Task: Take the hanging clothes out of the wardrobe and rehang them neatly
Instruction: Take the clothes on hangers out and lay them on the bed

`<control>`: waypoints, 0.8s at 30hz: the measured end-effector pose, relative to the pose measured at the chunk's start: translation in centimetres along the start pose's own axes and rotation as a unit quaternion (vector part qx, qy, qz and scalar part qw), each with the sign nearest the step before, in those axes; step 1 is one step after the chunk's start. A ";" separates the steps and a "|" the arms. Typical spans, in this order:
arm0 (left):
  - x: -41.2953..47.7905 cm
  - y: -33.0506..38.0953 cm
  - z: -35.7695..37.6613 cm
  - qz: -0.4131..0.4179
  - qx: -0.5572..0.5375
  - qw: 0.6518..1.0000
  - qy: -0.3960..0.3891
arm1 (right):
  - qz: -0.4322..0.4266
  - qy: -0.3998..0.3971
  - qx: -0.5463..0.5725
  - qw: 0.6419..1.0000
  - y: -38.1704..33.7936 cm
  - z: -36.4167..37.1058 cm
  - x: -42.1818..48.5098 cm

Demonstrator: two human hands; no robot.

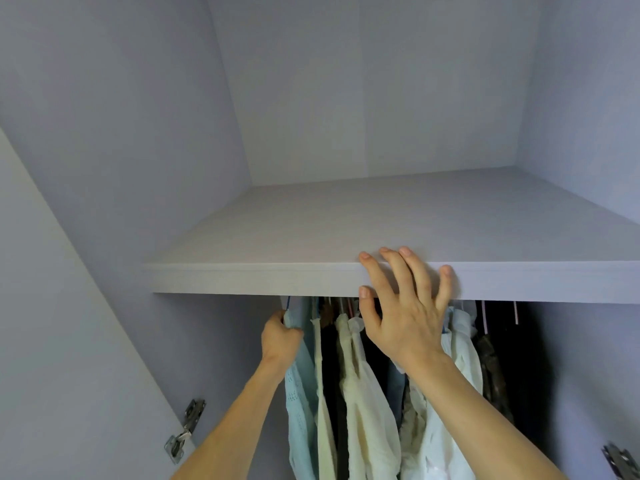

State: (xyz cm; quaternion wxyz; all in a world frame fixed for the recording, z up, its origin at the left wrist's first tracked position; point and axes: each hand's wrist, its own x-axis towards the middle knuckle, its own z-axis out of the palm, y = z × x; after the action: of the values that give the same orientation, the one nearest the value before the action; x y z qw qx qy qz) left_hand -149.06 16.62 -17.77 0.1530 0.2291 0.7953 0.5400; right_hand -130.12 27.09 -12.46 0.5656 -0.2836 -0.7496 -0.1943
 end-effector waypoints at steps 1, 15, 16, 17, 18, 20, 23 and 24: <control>0.2 0.5 0.0 0.001 -0.006 1.000 0.010 | -0.003 -0.002 0.000 1.000 0.1 -0.2 0.1; -13.3 -5.6 -10.1 0.016 0.043 0.999 0.017 | 0.113 -0.159 0.076 0.978 -3.8 -5.2 -2.6; -15.5 -6.6 -12.1 0.012 0.054 0.998 0.012 | 0.131 -0.177 0.127 0.967 -5.1 -5.7 -4.2; -18.0 -7.6 -14.1 0.005 0.061 0.998 0.008 | 0.143 -0.214 0.181 0.949 -6.7 -6.3 -6.2; -20.5 -8.6 -16.1 -0.004 0.065 0.998 0.015 | 0.145 -0.267 0.229 0.925 -8.4 -6.9 -8.4; -25.6 -10.1 -19.9 -0.027 0.071 0.997 0.034 | 0.135 -0.360 0.302 0.873 -12.2 -8.2 -12.3; -33.8 -12.0 -24.0 -0.063 0.076 0.993 0.062 | 0.088 -0.421 0.374 0.822 -17.1 -11.0 -15.9; -36.8 -12.7 -25.0 -0.078 0.068 0.992 0.068 | 0.067 -0.435 0.390 0.808 -18.5 -12.0 -16.6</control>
State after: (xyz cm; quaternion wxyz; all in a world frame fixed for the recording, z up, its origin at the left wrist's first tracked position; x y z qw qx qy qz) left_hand -132.66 -26.54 -20.48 0.1239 0.1389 0.8540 0.4859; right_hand -129.88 2.25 -24.44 0.2546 -0.1434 -0.9091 0.2969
